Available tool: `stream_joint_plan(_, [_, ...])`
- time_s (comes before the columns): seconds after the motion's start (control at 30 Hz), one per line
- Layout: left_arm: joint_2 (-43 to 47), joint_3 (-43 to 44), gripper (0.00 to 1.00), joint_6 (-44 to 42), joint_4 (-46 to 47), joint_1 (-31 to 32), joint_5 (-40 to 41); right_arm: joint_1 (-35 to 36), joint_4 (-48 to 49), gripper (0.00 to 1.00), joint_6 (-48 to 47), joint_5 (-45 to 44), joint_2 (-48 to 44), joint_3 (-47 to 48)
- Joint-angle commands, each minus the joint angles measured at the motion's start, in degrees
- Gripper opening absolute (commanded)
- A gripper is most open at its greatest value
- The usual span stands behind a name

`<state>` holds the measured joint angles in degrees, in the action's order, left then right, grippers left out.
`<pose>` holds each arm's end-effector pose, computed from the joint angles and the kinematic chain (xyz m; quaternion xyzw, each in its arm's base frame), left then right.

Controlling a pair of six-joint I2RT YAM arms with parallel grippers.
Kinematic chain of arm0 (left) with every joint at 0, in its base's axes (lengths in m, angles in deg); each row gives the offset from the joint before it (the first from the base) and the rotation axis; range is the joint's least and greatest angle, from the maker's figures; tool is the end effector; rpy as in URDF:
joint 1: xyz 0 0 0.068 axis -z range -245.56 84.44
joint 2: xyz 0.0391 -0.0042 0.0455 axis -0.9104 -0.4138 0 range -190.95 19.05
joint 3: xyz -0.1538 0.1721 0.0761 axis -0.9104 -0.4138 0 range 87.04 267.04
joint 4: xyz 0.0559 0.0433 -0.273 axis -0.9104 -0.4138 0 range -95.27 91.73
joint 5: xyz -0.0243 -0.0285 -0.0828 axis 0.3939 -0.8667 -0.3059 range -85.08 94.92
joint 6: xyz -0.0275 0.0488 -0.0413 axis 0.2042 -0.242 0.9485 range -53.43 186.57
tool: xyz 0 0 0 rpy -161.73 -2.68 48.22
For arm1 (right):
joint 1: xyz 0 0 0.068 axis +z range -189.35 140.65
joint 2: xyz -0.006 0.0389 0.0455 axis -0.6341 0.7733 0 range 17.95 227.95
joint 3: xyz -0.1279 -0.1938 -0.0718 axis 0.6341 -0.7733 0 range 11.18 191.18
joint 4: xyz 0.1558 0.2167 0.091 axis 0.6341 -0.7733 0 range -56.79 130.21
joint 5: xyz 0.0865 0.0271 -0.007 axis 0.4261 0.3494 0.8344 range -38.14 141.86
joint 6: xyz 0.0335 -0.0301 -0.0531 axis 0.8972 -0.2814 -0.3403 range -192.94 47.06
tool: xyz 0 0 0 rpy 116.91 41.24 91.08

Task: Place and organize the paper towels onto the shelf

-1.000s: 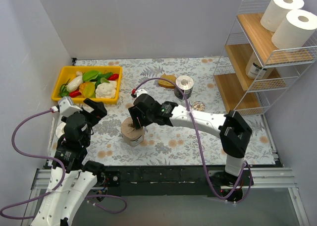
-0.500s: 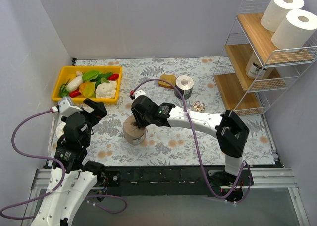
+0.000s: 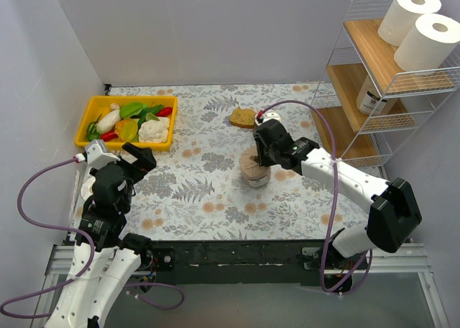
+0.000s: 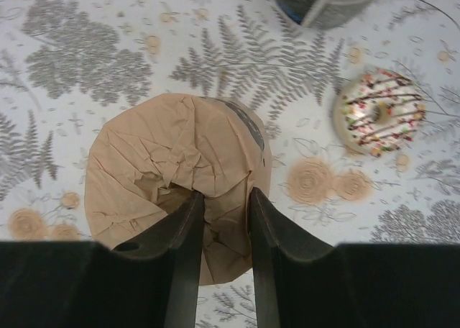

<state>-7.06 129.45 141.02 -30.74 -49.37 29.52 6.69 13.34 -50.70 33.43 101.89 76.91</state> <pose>0.1702 -0.0249 0.3136 -0.4921 0.6200 -0.2975 0.5338 0.2612 0.2451 0.2284 -0.1283 0.9052 0.0891 0.3952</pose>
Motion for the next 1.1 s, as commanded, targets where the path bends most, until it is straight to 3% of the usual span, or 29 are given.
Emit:
stream_joint_plan(0.0, [-0.3, 0.9, 0.98, -0.8, 0.7, -0.5, -0.6, -3.7, 2.2, 0.36, -1.1, 0.2, -4.9, -3.9])
stream_joint_plan(0.13, [-0.4, 1.0, 0.98, -0.8, 0.8, -0.5, -0.8, -5.1, 1.6, 0.4, -1.5, 0.4, -5.5, -4.7])
stream_joint_plan(0.2, [-0.4, 0.9, 0.98, -0.7, 0.8, -0.5, -0.9, -5.3, 0.5, 0.49, -1.4, -0.7, -5.1, -3.8])
stream_joint_plan(0.3, [-0.5, 0.8, 0.98, -0.8, 0.9, -0.5, -0.9, -5.3, -2.9, 0.55, -1.4, -2.2, -5.2, -1.0])
stream_joint_plan(0.67, [-0.3, 0.7, 0.98, -1.0, 1.3, -0.5, -1.6, -1.8, -4.1, 0.6, -2.6, 2.2, -3.5, 3.8])
stream_joint_plan(1.07, [-0.7, 0.3, 0.98, -1.7, 2.0, -0.5, -3.3, 1.9, -5.5, 0.66, -4.1, -0.3, 3.4, 6.3])
